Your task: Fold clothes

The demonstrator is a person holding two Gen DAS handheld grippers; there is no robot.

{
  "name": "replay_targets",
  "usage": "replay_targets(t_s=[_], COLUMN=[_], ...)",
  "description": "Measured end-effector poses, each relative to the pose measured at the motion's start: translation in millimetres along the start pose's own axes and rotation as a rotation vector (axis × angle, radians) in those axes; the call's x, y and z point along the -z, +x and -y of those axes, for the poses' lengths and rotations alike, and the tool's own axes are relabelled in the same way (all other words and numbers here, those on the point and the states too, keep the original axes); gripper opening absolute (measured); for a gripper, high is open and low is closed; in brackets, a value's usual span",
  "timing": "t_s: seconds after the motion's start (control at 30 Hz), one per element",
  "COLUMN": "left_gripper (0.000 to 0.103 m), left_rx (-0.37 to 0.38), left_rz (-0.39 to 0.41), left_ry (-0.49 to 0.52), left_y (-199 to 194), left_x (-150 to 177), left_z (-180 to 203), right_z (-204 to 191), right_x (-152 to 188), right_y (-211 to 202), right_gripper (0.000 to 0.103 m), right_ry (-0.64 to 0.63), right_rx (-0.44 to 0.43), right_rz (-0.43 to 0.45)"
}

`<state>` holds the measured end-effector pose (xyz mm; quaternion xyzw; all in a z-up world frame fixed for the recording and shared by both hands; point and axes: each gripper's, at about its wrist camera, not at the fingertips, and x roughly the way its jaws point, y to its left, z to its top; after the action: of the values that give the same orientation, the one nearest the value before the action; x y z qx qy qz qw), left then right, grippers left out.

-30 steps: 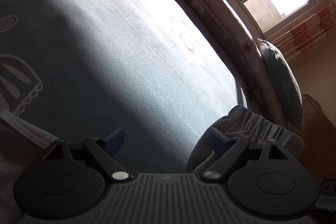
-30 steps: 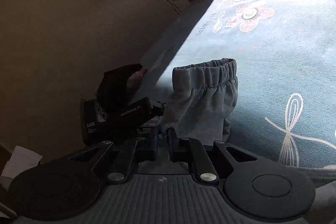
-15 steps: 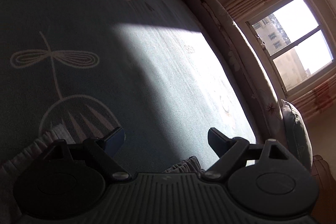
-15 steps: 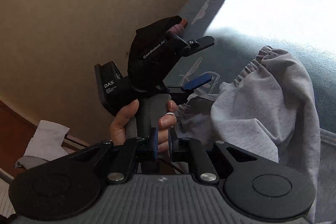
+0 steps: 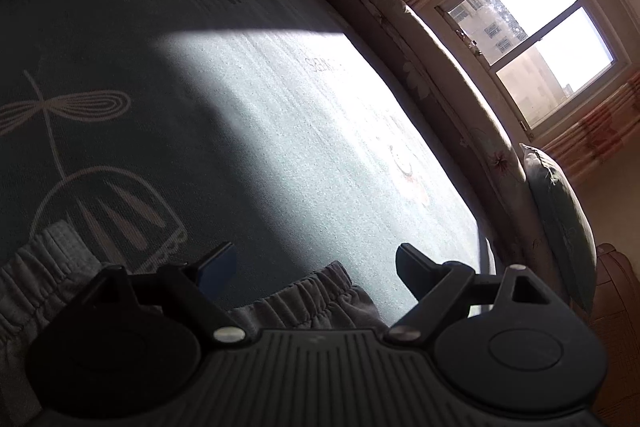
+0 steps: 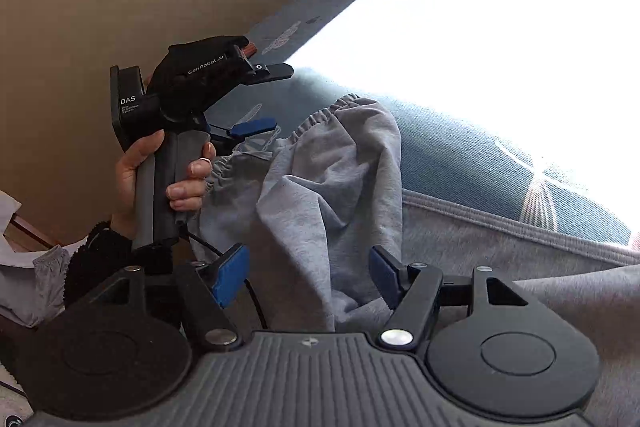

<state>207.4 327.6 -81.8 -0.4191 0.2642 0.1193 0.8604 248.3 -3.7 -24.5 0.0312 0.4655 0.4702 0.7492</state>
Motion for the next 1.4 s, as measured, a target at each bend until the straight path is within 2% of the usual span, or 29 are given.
replay_targets(t_s=[0.03, 0.07, 0.1, 0.17, 0.27, 0.37, 0.4, 0.53, 0.6, 0.7, 0.83, 1.03, 1.13, 1.23, 1.33, 1.4], left_gripper=[0.087, 0.087, 0.087, 0.087, 0.087, 0.087, 0.087, 0.087, 0.087, 0.087, 0.087, 0.087, 0.087, 0.087, 0.087, 0.087], left_rx=[-0.003, -0.007, -0.009, -0.009, -0.01, -0.006, -0.004, -0.004, 0.005, 0.058, 0.124, 0.214, 0.262, 0.26, 0.229, 0.223], left_rz=[0.001, 0.002, 0.002, 0.0, -0.005, -0.008, -0.009, -0.005, -0.003, -0.013, -0.069, -0.173, -0.215, -0.228, -0.232, -0.241], left_ry=[0.004, 0.008, 0.012, 0.015, 0.02, 0.03, 0.034, 0.064, 0.091, 0.134, 0.25, 0.403, 0.466, 0.524, 0.544, 0.515], left_y=[0, 0, 0, -2, -5, -6, -6, -7, -9, -11, -8, -1, 3, 8, 13, 17], left_x=[0, 0, 0, 1, 4, 4, 4, 6, 8, 14, 32, 75, 98, 115, 117, 113], left_z=[1, 2, 2, 1, 1, 1, 2, 8, 14, 27, 57, 109, 134, 148, 149, 141], right_z=[-6, -14, -21, -36, -51, -54, -54, -53, -48, -36, -12, 13, 27, 38, 46, 51], right_x=[5, 10, 14, 21, 31, 41, 44, 42, 36, 31, 38, 76, 82, 70, 42, 19], right_y=[8, 14, 16, 26, 48, 67, 68, 44, 22, -7, -25, -56, -67, -71, -71, -64], right_gripper=[0.045, 0.02, 0.018, 0.018, 0.02, 0.032, 0.032, 0.034, 0.042, 0.046, 0.046, 0.046, 0.046, 0.045, 0.045, 0.045], right_ry=[-0.022, -0.048, -0.075, -0.11, -0.141, -0.135, -0.134, -0.13, -0.114, -0.073, 0.007, 0.102, 0.114, 0.088, 0.019, -0.027], right_rx=[0.003, -0.013, -0.036, -0.096, -0.116, -0.111, -0.108, -0.119, -0.089, -0.031, 0.037, 0.079, 0.137, 0.191, 0.221, 0.236], right_rz=[-0.008, -0.012, -0.016, -0.063, -0.136, -0.21, -0.213, -0.139, -0.069, 0.011, 0.105, 0.208, 0.23, 0.224, 0.208, 0.175])
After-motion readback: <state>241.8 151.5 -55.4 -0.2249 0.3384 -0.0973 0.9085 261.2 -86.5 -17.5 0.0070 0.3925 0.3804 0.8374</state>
